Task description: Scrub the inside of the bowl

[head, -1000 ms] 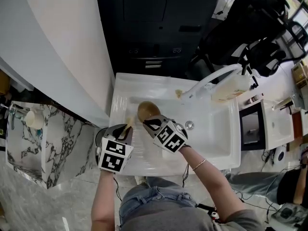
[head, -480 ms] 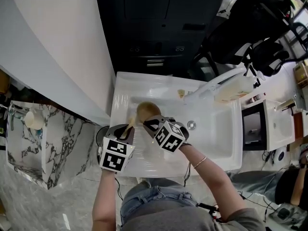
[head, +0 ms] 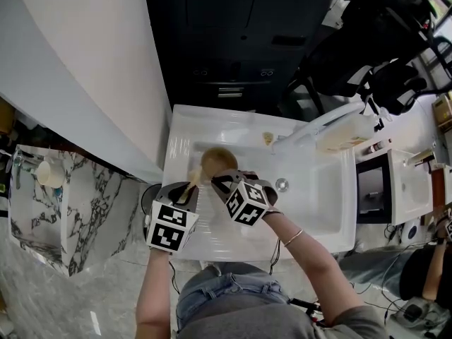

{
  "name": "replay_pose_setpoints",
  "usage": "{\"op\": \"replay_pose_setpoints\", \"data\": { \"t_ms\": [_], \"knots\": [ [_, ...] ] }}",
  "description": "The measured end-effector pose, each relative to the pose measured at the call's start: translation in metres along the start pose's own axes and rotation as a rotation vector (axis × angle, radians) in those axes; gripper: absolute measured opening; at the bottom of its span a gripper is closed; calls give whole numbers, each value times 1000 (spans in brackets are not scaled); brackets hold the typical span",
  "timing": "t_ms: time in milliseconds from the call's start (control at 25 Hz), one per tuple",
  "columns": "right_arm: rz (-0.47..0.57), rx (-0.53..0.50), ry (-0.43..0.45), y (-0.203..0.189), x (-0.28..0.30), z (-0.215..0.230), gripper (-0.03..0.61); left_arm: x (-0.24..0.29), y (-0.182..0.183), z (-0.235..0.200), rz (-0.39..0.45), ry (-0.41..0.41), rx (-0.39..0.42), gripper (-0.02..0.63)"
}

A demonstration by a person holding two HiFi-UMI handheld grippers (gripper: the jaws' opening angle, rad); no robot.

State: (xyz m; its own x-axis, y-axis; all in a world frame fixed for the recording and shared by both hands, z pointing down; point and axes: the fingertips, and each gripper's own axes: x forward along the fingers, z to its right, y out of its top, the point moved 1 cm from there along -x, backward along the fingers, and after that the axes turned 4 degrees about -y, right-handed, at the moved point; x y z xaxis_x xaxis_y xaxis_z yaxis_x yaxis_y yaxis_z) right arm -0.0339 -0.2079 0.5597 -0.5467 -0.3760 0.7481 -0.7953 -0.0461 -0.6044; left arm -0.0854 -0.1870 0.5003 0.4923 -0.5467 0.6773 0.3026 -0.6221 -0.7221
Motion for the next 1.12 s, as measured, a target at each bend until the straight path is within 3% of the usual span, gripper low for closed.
{"op": "replay_pose_setpoints", "data": {
  "t_ms": [680, 1120],
  "knots": [
    [52, 40, -45, 8, -13, 10, 57, -6, -1, 2, 19, 21, -18, 46],
    [219, 265, -113, 33, -66, 14, 57, -22, 5, 11, 76, 40, 6, 46]
  ]
}}
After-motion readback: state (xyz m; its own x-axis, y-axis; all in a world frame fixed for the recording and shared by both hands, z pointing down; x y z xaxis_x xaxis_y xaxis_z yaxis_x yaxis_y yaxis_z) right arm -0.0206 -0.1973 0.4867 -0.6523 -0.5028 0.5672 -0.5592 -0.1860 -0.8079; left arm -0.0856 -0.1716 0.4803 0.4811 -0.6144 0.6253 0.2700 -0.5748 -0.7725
